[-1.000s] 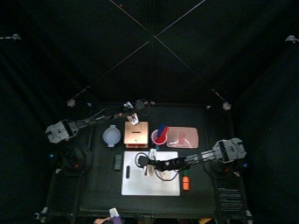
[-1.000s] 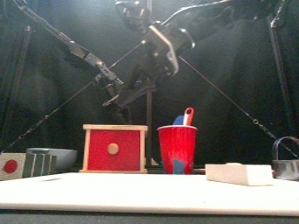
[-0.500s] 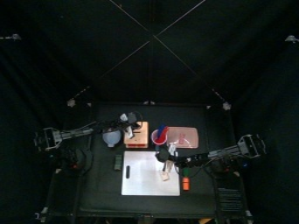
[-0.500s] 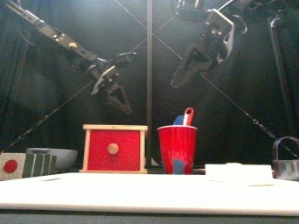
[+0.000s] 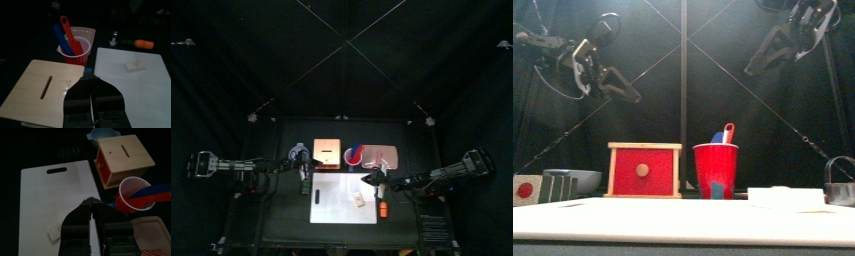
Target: Grab salmon off of plate
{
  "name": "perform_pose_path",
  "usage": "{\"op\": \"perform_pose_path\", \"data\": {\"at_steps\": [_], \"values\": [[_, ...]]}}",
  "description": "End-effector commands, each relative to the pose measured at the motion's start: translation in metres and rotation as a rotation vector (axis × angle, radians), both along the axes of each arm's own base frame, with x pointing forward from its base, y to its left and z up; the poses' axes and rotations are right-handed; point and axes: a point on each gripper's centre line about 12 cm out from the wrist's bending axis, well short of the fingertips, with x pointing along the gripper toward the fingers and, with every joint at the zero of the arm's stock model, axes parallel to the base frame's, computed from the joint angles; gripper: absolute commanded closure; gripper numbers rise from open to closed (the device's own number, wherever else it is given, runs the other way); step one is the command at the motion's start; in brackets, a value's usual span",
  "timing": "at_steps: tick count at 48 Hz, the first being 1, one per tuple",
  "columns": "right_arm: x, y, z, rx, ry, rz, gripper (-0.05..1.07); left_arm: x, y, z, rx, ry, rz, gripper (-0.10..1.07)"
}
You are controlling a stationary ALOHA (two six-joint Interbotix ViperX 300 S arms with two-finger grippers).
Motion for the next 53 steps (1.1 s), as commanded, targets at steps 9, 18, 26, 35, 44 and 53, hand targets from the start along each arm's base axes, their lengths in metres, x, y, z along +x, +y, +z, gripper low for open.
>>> {"op": "perform_pose_path", "data": {"at_steps": [9,18,26,35,44,53], "values": [[-0.016,-0.001,0.004,0.022,-0.044,0.025,0.83,-0.002,-0.013,0.005,0.026,-0.052,-0.043,0.87],[-0.017,-0.002,0.001,0.019,-0.037,0.024,0.83,-0.002,-0.014,0.006,0.055,-0.057,-0.059,0.87],[-0.017,-0.003,0.000,0.018,-0.034,0.021,0.83,-0.003,-0.014,0.005,0.059,-0.053,-0.063,0.87],[-0.018,-0.005,-0.003,0.022,-0.022,0.005,0.83,-0.003,-0.014,0.004,0.062,-0.056,-0.061,0.87],[-0.022,-0.028,-0.007,0.130,0.039,-0.181,0.81,-0.003,-0.014,0.004,0.063,-0.063,-0.059,0.87],[-0.035,-0.069,-0.016,0.410,0.167,-0.557,0.75,-0.004,-0.014,0.004,0.063,-0.061,-0.058,0.87]]}}
